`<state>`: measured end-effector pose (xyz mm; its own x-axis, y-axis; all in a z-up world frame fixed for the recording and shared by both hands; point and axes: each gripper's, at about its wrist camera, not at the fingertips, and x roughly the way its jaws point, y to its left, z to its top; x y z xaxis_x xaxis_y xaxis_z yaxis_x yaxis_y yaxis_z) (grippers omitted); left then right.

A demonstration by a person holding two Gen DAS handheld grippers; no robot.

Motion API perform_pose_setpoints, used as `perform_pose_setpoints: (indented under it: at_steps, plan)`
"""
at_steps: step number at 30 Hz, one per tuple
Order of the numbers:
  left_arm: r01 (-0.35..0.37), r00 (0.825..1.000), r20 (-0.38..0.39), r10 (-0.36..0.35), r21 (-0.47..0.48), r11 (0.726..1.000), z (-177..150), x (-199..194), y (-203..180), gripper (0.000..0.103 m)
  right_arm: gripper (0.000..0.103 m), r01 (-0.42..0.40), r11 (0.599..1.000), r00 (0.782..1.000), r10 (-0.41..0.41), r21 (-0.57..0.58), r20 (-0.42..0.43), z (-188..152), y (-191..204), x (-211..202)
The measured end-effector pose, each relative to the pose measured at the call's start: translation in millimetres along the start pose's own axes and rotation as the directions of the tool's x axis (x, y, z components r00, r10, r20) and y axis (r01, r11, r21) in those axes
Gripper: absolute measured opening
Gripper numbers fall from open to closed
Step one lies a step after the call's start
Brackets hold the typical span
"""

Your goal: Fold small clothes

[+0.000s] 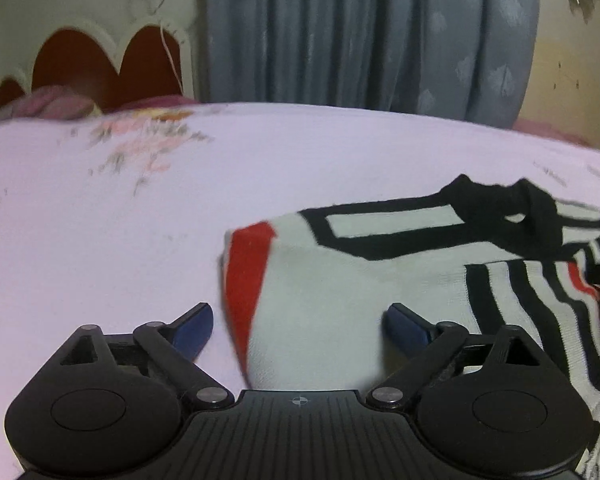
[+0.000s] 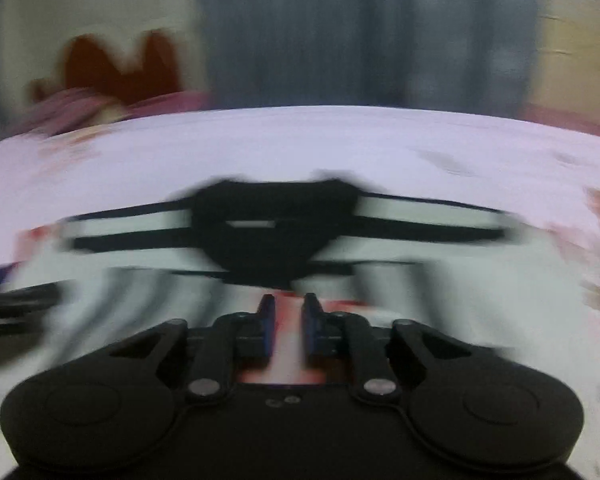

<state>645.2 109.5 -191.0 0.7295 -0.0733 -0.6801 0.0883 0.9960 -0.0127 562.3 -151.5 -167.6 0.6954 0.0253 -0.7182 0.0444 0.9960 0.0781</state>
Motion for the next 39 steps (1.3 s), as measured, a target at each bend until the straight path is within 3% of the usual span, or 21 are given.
perform_pose_setpoints:
  at_steps: [1,3,5,9,13,15,17,19,22,24,34,39]
  plan:
    - [-0.006,1.000,0.000,0.006,0.007,1.000,0.1,0.4,-1.8,0.093,0.000,-0.026,0.998,1.000,0.027,0.052,-0.009,-2.1,-16.1,0.0]
    - [-0.052,0.999,0.003,0.052,0.035,0.998,5.0,-5.8,-12.5,0.093,0.001,-0.049,0.998,0.999,0.049,0.037,-0.017,0.8,-21.4,-1.9]
    - [-0.086,0.994,0.067,0.082,0.074,0.994,7.4,-24.1,-23.7,0.093,0.029,-0.033,0.999,0.999,0.033,0.009,0.011,7.1,-17.0,-13.9]
    - [-0.004,0.992,0.128,-0.008,0.094,0.996,-3.7,-66.5,-54.5,0.093,0.029,-0.105,0.995,0.993,0.105,-0.001,0.049,3.5,-8.6,-43.0]
    - [0.050,0.994,0.095,-0.061,0.112,0.992,-28.3,-83.1,-89.6,0.093,0.028,-0.181,0.980,0.984,0.181,-0.081,-0.007,-23.8,19.3,-55.4]
    - [0.045,0.997,0.060,-0.052,0.111,0.993,-41.4,-79.6,-97.2,0.092,0.021,-0.195,0.974,0.981,0.192,-0.118,-0.040,-35.4,30.4,-53.9]
    - [0.029,0.999,0.021,-0.032,0.097,0.995,-52.0,-73.1,-92.5,0.092,0.025,-0.182,0.973,0.983,0.177,-0.141,-0.042,-43.9,31.7,-55.6]
    - [0.004,1.000,0.020,-0.007,0.110,0.994,-60.2,-72.7,-84.9,0.092,0.023,-0.176,0.975,0.984,0.172,-0.132,-0.043,-45.3,21.6,-59.2]
    - [-0.014,1.000,0.018,0.012,0.104,0.994,-65.6,-78.1,-67.7,0.092,0.021,-0.042,0.994,0.999,0.040,-0.099,-0.021,-40.4,-6.6,-62.7]
    - [-0.027,1.000,0.012,0.026,0.091,0.995,-68.6,-80.1,-61.0,0.092,0.018,0.004,0.999,0.999,-0.005,-0.038,-0.031,-40.7,-36.8,-63.2]
    - [-0.040,0.999,0.007,0.039,0.053,0.998,-66.2,-77.6,-56.3,0.092,0.019,0.031,0.999,0.999,-0.032,-0.034,-0.042,-40.3,-47.2,-62.5]
    - [-0.048,0.998,0.042,0.046,0.042,0.998,-61.0,-81.5,-50.6,0.092,0.024,0.040,0.999,0.999,-0.040,0.001,-0.029,-37.8,-56.6,-65.0]
